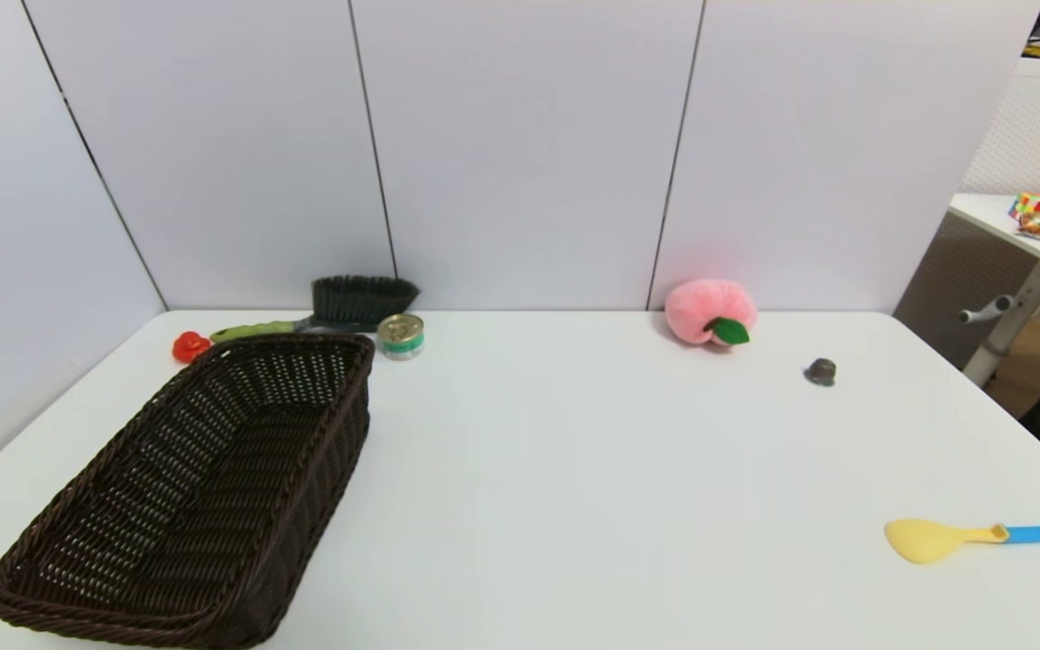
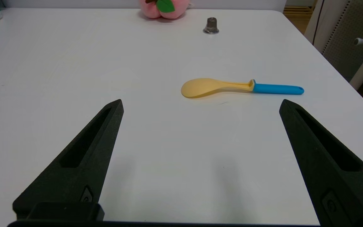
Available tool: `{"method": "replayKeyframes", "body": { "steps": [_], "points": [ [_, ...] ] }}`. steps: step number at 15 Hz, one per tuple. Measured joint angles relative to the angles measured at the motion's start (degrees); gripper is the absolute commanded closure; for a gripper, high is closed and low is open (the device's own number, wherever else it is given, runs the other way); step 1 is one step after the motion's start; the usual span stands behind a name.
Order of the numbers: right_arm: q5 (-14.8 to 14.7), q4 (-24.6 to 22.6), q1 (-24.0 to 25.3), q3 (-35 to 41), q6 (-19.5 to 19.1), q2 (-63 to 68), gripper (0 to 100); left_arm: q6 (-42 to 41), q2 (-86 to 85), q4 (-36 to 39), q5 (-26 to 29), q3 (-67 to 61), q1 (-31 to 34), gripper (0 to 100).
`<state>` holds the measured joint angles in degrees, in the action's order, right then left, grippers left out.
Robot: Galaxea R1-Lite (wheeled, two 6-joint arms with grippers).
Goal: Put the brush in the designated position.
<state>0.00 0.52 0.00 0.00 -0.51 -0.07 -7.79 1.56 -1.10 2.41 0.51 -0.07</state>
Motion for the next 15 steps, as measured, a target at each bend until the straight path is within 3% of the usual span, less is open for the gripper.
{"method": "replayKeyframes", "body": {
  "steps": [7, 15],
  "points": [
    [0.0, 0.0, 0.0, 0.0, 0.0, 0.0, 0, 7.8, -1.7, 1.4, -2.0, -0.5, 0.0, 0],
    [0.0, 0.0, 0.0, 0.0, 0.0, 0.0, 0, 8.2, -1.7, 1.4, -2.1, -0.5, 0.0, 0]
  ]
}}
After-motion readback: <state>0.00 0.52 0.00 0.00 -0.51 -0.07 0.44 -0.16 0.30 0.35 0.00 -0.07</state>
